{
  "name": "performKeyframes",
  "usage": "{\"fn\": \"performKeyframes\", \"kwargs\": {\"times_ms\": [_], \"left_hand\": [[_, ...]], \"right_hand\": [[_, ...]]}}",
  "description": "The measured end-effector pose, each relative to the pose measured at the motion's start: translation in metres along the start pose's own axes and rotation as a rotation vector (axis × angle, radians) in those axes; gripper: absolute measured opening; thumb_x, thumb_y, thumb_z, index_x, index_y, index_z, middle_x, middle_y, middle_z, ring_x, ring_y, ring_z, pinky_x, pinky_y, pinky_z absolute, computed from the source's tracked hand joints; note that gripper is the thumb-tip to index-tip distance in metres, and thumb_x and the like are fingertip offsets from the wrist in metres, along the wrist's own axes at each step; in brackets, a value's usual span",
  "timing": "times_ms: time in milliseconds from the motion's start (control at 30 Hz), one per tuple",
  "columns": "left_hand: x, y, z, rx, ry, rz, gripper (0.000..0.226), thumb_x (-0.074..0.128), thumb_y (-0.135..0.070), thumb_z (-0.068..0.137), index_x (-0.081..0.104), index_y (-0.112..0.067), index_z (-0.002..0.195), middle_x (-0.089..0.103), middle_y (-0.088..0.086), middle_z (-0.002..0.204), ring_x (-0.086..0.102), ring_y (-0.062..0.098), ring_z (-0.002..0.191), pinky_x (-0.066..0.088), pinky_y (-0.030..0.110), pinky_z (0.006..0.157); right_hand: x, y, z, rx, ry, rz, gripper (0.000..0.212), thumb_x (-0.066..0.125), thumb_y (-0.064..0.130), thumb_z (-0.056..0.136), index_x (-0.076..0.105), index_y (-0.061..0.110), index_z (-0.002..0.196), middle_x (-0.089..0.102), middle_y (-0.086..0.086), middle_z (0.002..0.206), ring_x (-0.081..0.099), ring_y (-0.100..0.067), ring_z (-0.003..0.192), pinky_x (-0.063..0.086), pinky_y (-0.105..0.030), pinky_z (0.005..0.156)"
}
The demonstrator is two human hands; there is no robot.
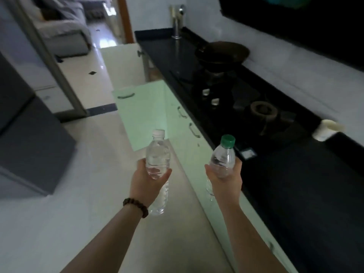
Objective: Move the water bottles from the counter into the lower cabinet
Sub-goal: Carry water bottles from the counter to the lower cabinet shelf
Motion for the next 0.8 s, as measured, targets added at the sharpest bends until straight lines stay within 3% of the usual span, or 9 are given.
{"fn": "performKeyframes", "kwargs": {"times_ms": [133, 300, 367, 533, 700, 800], "left_hand": [[-0.102, 0.062, 0.015, -0.096, -0.120, 0.009, 0.052, 0.081, -0.035, 0.073, 0.046, -0.016, 0.107, 0.061, -0.007, 0.087, 0.060, 0.005, 0.075, 0.045, 0.019, 0.065], [-0.186, 0.118, 0.027, -0.202, -0.291, -0.040, 0.055, 0.082, -0.036, 0.072, 0.050, -0.011, 0.109, 0.064, -0.002, 0.093, 0.062, 0.011, 0.082, 0.047, 0.023, 0.069], [-0.208, 0.134, 0.037, -0.237, -0.343, -0.055, 0.053, 0.081, -0.037, 0.072, 0.051, -0.011, 0.107, 0.064, -0.004, 0.091, 0.061, 0.008, 0.081, 0.044, 0.020, 0.066], [-0.246, 0.166, 0.090, -0.299, -0.437, -0.099, 0.052, 0.081, -0.038, 0.072, 0.055, -0.012, 0.109, 0.067, -0.004, 0.092, 0.065, 0.014, 0.083, 0.051, 0.028, 0.070], [-0.272, 0.174, 0.183, -0.306, -0.454, -0.079, 0.045, 0.081, -0.035, 0.073, 0.052, -0.017, 0.103, 0.064, -0.008, 0.088, 0.064, 0.011, 0.081, 0.048, 0.024, 0.067], [-0.289, 0.167, 0.256, -0.300, -0.440, -0.039, 0.047, 0.081, -0.036, 0.072, 0.051, -0.018, 0.103, 0.064, -0.004, 0.091, 0.063, 0.014, 0.082, 0.048, 0.027, 0.070]], "right_hand": [[0.108, 0.023, -0.033, -0.058, 0.142, 0.002, 0.059, 0.082, 0.018, 0.070, 0.042, 0.036, 0.110, 0.057, 0.020, 0.090, 0.057, 0.008, 0.078, 0.040, -0.003, 0.062], [0.215, 0.047, -0.053, -0.164, 0.318, -0.055, 0.063, 0.081, 0.034, 0.065, 0.042, 0.032, 0.114, 0.061, 0.003, 0.099, 0.062, -0.014, 0.084, 0.051, -0.027, 0.073], [0.250, 0.054, -0.053, -0.186, 0.357, -0.064, 0.066, 0.079, 0.037, 0.064, 0.043, 0.025, 0.118, 0.062, 0.000, 0.101, 0.062, -0.016, 0.085, 0.049, -0.021, 0.072], [0.333, 0.063, -0.031, -0.241, 0.409, -0.077, 0.060, 0.081, 0.024, 0.071, 0.044, 0.020, 0.118, 0.061, 0.001, 0.098, 0.060, -0.010, 0.080, 0.040, -0.001, 0.061], [0.424, 0.074, 0.026, -0.263, 0.406, -0.081, 0.063, 0.081, 0.031, 0.070, 0.044, 0.014, 0.119, 0.061, 0.000, 0.097, 0.060, -0.018, 0.079, 0.040, -0.010, 0.064], [0.482, 0.090, 0.070, -0.249, 0.400, -0.068, 0.066, 0.081, 0.031, 0.067, 0.044, 0.012, 0.118, 0.059, 0.001, 0.095, 0.059, -0.018, 0.079, 0.037, -0.003, 0.062]]}}
Point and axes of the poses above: each hand's wrist, its own z-axis towards the middle knuckle, its own x-axis out of the palm, y = z × x, the point moved 6 cm from there along z, towards the middle knuckle
